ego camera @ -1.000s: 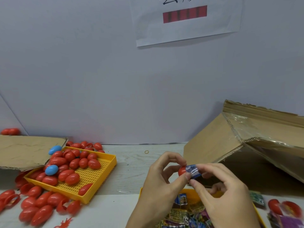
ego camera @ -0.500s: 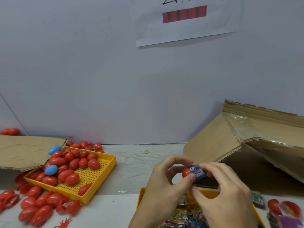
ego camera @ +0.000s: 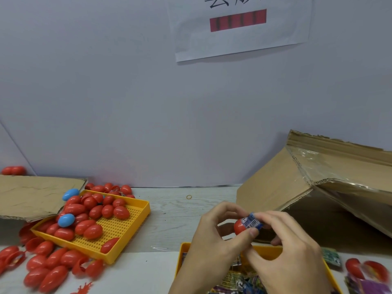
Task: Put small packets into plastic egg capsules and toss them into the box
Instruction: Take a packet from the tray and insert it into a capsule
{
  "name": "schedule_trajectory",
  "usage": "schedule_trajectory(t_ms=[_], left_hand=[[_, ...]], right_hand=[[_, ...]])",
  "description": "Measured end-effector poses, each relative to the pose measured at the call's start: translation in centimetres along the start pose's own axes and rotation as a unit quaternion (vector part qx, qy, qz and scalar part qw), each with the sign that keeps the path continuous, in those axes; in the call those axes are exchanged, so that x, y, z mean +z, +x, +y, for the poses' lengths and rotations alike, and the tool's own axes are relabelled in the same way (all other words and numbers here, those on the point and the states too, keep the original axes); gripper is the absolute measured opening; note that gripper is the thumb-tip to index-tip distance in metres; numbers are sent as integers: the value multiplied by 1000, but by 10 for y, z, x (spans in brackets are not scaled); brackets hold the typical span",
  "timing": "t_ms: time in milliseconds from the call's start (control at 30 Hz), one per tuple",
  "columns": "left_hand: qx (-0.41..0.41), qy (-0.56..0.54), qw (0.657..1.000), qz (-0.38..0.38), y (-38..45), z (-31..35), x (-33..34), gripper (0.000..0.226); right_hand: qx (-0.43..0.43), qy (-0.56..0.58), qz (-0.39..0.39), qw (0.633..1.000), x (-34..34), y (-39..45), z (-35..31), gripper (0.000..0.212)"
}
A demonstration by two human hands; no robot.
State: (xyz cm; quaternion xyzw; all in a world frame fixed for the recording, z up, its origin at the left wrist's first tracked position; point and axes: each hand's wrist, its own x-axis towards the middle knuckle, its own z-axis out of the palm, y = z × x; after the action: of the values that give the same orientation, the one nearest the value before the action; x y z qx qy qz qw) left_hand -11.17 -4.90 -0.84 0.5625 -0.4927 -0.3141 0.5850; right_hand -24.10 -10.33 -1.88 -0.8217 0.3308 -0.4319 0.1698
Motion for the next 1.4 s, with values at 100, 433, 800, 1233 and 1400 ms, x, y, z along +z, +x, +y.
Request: schedule_trajectory(t_ms=[100, 433, 800, 1233, 1400], left_hand=[[-4, -2, 1000, 6, 1, -2, 0, 18], [-21, -14, 1000, 12, 0, 0, -1, 19], [-53, -32, 998, 1, 0, -3, 0, 16], [-55, -10, 998, 9, 3, -6, 1, 17], [-65, -3, 998, -9, 3, -3, 2, 16]], right_hand=[[2, 1, -1, 1000, 0, 0, 0, 53], [20, 6, -1, 1000, 0, -1, -2, 49], [-3, 9, -34, 999, -2, -2, -2, 52], [6, 41, -26, 999, 1, -1, -2, 56], [24, 17, -33, 999, -1, -1, -3, 56]])
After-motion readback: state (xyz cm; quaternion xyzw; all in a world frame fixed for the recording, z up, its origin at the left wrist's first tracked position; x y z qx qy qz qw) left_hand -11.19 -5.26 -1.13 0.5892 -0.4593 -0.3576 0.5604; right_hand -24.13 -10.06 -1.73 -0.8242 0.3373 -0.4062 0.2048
